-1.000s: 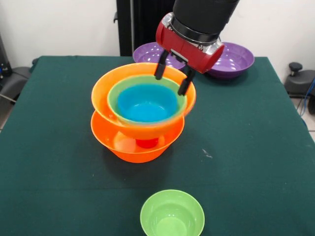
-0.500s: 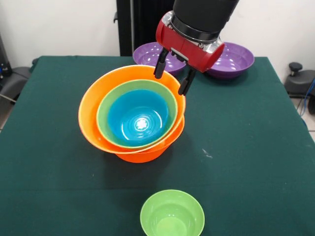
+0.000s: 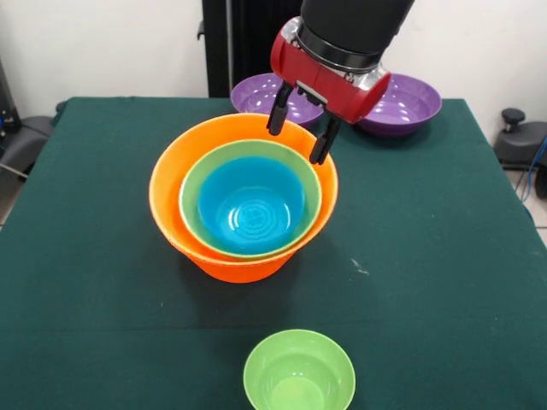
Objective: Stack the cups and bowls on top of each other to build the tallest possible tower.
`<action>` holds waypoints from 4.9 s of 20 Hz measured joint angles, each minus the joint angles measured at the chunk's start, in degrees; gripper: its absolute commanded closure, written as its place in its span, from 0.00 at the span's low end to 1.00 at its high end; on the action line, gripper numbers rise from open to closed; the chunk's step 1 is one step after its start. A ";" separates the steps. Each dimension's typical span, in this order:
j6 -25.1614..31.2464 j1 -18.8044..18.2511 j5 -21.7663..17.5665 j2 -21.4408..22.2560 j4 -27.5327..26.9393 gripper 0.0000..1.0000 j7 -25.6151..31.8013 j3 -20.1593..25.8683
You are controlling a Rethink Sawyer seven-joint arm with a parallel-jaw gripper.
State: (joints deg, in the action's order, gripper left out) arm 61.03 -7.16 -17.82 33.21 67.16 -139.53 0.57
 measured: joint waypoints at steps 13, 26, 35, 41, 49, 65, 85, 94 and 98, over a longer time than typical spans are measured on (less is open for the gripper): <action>0.01 0.00 0.00 1.91 0.02 0.00 0.00 0.00; 0.02 0.01 0.00 6.41 0.02 0.00 0.00 -0.02; -1.04 -0.15 0.00 6.68 0.03 0.00 0.00 0.12; -4.75 -1.17 -0.01 5.79 0.04 0.00 0.00 0.35; -8.91 -3.55 -0.01 5.68 1.44 0.00 0.04 0.78; -14.76 -4.87 -0.01 4.83 3.99 1.00 0.04 1.07; -20.67 -4.87 0.00 3.04 6.13 1.00 0.04 1.20; -22.75 -4.87 0.00 1.86 6.91 1.00 0.04 1.20; -23.68 -4.93 0.01 1.66 7.66 1.00 0.04 1.20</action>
State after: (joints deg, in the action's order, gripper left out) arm 37.36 -12.10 -17.81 34.87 74.82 -139.50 1.77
